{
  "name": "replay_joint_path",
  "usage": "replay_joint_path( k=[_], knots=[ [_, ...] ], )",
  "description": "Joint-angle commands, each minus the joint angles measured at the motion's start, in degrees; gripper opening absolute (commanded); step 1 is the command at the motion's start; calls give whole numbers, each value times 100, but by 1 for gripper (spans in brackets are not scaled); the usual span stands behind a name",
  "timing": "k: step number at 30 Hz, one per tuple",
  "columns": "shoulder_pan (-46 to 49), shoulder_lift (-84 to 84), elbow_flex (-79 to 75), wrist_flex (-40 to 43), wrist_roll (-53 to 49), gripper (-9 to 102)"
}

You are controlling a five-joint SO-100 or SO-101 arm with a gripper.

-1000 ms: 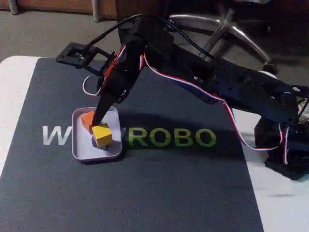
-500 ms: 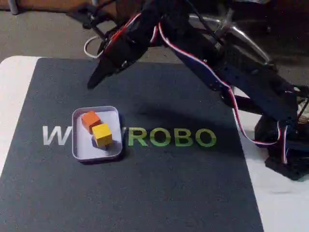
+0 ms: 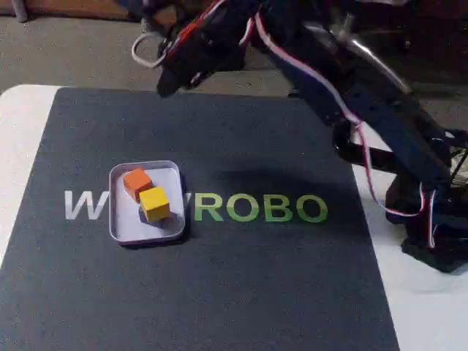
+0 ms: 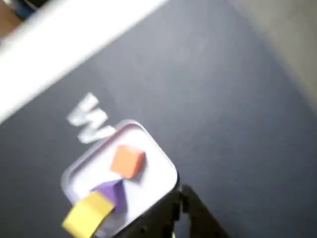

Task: Move blocks one by one until all three blocks are in the tray.

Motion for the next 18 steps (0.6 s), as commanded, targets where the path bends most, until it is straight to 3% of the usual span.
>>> replay_joint_path(
  k=[1, 9, 18],
  knots=[
    [-9, 1406, 1116, 0, -158, -8],
    [-44, 4201, 4438, -26, -940, -8],
    [53, 7770, 8640, -404, -2496, -8]
  ],
)
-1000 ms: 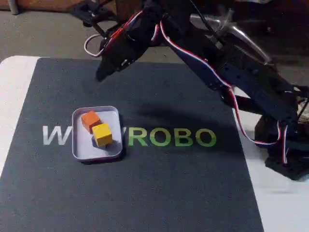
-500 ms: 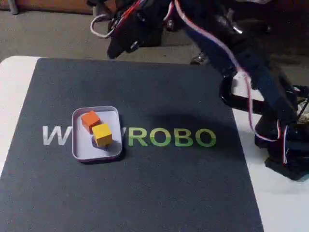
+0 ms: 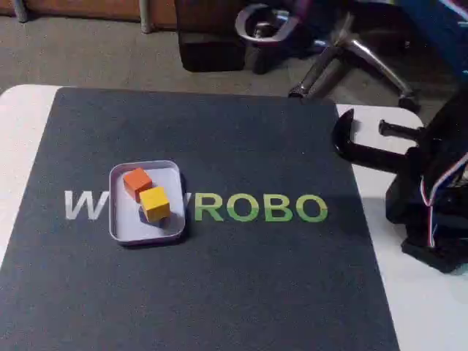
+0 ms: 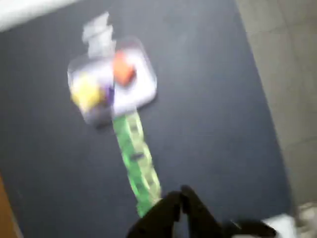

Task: Move blocks one by one until all three blocks are in the tray.

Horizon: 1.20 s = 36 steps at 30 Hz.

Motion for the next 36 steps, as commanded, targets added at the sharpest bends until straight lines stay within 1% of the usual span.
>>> replay_joint_path(
  k=[1, 4, 7, 10, 16, 21, 24, 28, 31, 36],
  knots=[
    [62, 1881, 2004, -422, -545, -8],
    [132, 2971, 3437, -773, -1020, -8],
    [308, 3366, 4280, -1063, -1318, -8],
    [158, 3753, 5150, -1644, -1151, -8],
    [-246, 4711, 7207, -3217, -756, -8],
    [-527, 5396, 8367, -3797, -721, -8],
    [-703, 6126, 9237, -4175, -729, -8],
    [-888, 7436, 10310, -4166, -809, -8],
    [-1046, 8877, 11171, -3814, -826, -8],
    [-1274, 8877, 11171, -3252, -826, -8]
  ],
)
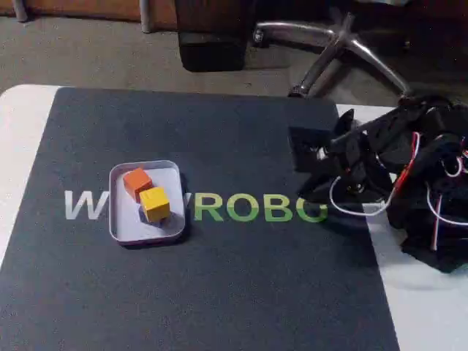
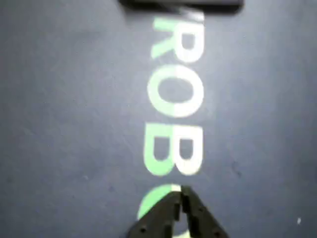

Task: Move blocks one by one until all three blocks are in the tray.

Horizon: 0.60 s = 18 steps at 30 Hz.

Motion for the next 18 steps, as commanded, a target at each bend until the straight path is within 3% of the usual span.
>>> replay_joint_path(
  k=[1, 6, 18],
  knots=[
    [-202, 97, 9, 290, 18, -8],
    [-536, 97, 18, 1011, -132, -8],
    [-1661, 97, 18, 1195, 765, -8]
  ],
)
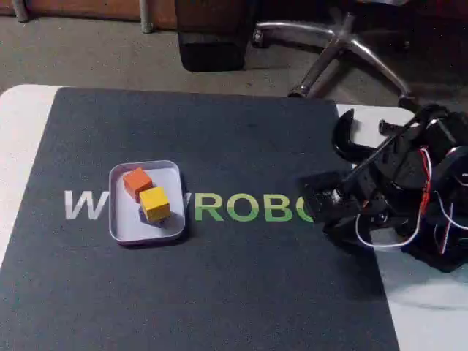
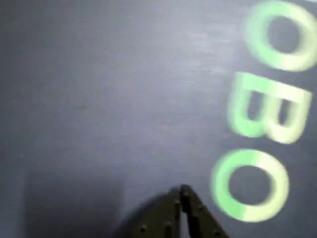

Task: Move blocks one by one until all three blocks are in the tray.

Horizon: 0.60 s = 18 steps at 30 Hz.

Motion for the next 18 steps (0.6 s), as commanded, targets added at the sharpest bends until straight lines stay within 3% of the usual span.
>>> replay_joint_path(
  k=[1, 18],
  knots=[
    [-70, -9, -18, 53, 44, -8],
    [88, -9, -18, 62, 53, -8]
  ],
)
